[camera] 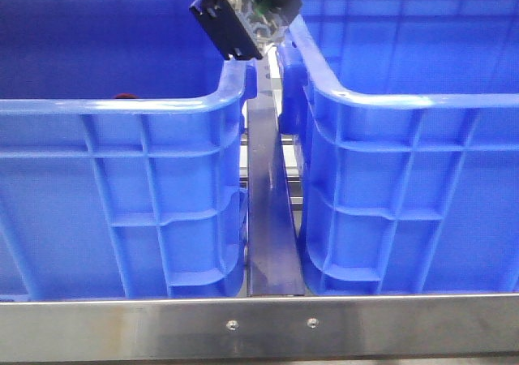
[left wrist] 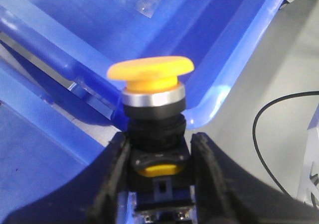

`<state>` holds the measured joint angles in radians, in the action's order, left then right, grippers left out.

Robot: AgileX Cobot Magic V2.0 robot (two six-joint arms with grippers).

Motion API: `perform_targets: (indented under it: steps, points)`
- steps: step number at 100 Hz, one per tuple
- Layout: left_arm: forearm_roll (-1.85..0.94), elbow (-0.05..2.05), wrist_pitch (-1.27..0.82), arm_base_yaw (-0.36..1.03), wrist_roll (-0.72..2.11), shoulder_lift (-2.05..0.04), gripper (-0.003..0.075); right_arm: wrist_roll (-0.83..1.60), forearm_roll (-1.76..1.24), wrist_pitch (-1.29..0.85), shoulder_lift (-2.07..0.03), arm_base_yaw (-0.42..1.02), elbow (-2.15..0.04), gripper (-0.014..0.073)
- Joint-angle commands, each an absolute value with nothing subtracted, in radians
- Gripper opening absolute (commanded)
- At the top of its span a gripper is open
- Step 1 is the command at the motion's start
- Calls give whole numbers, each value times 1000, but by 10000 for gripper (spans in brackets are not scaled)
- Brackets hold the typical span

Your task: Pick red and yellow buttons and place in box

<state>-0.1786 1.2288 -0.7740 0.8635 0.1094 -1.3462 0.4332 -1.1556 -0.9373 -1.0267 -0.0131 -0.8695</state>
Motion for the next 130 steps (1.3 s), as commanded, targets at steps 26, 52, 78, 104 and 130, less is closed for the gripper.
perform_targets:
  steps: [26,52,78,104,130]
  points:
    - [-197,1257,-713,872,108,-1319,39,514,-1379,-922,-1158,142,-907,612]
    - [-197,1257,-713,872,108,-1319,39,521,-1381,-873,-1221,235,-908,611]
    - [-197,1257,-713,872,108,-1319,40,524,-1381,-880,-1221,242,-908,330]
    - [-197,1259,-689,872,109,-1319,202,528,-1381,-881,-1221,242,-908,272]
    - [-197,1259,-691,872,109,-1319,524,539,-1383,-846,-1219,234,-908,272]
